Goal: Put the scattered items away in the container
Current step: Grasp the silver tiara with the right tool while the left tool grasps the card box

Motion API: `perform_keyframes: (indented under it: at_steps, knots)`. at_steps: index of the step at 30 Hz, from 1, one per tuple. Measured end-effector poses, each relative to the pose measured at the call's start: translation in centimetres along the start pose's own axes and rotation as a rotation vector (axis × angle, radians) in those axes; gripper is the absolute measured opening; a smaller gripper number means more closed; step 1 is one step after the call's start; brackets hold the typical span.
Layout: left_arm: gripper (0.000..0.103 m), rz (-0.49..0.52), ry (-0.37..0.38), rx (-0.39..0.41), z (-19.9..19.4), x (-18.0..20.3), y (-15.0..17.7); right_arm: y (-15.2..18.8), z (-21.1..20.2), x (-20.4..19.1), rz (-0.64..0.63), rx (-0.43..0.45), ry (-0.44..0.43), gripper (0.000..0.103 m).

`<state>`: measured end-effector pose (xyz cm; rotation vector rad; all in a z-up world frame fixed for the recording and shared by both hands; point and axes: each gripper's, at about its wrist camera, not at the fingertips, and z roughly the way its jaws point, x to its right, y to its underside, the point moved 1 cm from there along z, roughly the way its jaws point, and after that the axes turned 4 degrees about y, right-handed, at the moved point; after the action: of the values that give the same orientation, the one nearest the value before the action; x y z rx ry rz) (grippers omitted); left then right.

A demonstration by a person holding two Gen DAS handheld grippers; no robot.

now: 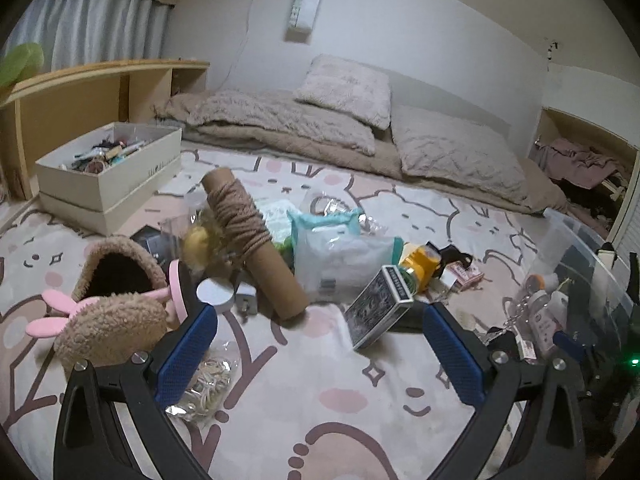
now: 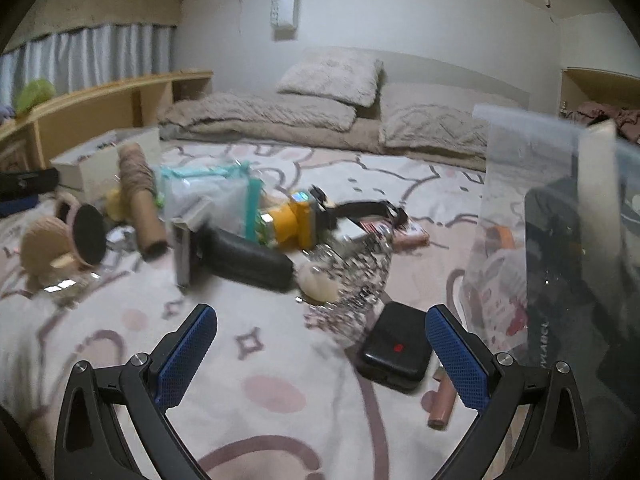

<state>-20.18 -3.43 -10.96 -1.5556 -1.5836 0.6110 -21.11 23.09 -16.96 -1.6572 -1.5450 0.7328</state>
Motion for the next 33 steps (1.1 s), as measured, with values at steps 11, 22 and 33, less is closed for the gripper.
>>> perform_keyframes:
  at_steps: [11, 22, 33]
  knots:
    - [0.103, 0.057, 0.034, -0.063, 2.8, 1.0, 1.6, -1.2, 4.4, 1.6, 0.049, -0.056, 0.016, 0.103]
    - [0.095, 0.225, 0.066, -0.119, 8.4, 5.5, 3.3, -0.6, 6.0, 2.4, 0.094, -0.108, -0.034, 0.080]
    - [0.068, 0.279, 0.082, -0.145, 12.9, 7.4, 3.3, -0.7, 5.5, 2.6, 0.108, -0.100, -0.071, 0.037]
